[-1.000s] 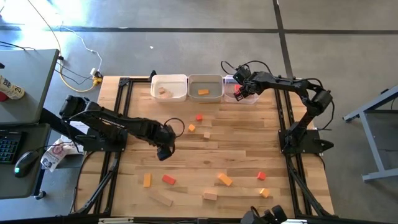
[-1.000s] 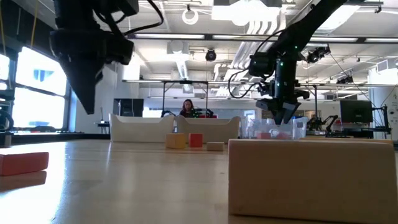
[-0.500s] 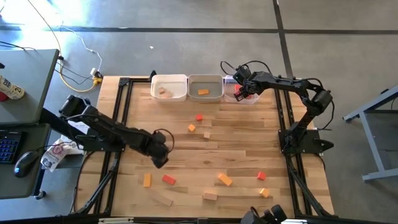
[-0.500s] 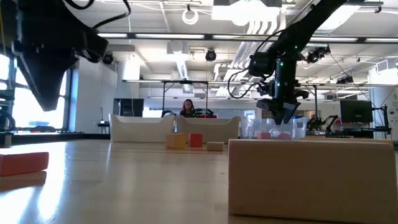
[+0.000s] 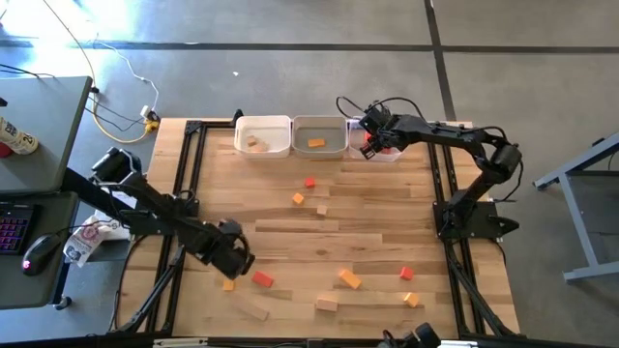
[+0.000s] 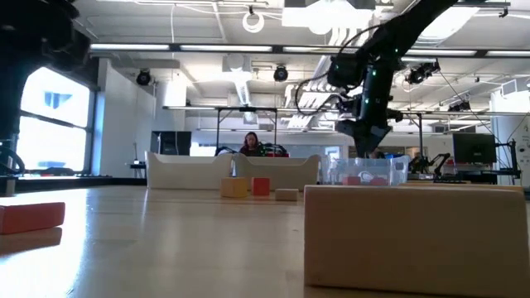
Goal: Sort & place blocks by color
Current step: Put the yellow block into the gray bin
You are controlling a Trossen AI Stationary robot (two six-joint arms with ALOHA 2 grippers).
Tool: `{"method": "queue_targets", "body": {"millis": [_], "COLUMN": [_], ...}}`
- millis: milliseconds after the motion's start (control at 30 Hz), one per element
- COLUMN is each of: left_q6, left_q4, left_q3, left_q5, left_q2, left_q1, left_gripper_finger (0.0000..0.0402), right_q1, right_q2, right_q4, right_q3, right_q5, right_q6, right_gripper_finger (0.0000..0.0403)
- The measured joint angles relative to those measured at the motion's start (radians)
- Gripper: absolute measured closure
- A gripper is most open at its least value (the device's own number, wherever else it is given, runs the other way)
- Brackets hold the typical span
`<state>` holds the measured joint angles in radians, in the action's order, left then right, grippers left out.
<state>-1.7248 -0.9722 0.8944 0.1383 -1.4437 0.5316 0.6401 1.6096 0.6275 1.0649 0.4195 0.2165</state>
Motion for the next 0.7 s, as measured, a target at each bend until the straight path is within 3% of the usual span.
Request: {"method": "queue_targets", "body": {"millis": [400,700], "left_q6": [-0.390,-0.461], "left_q4": [0.008,0.091], "left_q3": [0.000,0.002], "left_q5": [0.016,0.052], "left_q2": [0.000,-0.080], "left_q1": [0.162,0.197], "left_gripper_finger": [0.0186,0.0186], "right_q1": [-0.041,-0.041], "right_q2": [-0.113,-0.113], "right_q4": [-0.028,-0.027], "right_q3": [0.000,0.000], "right_q5": [-0.001,-0.002], "right_q6": [0.004,0.010], "right_gripper_finger": [0.0247,0.0247]}}
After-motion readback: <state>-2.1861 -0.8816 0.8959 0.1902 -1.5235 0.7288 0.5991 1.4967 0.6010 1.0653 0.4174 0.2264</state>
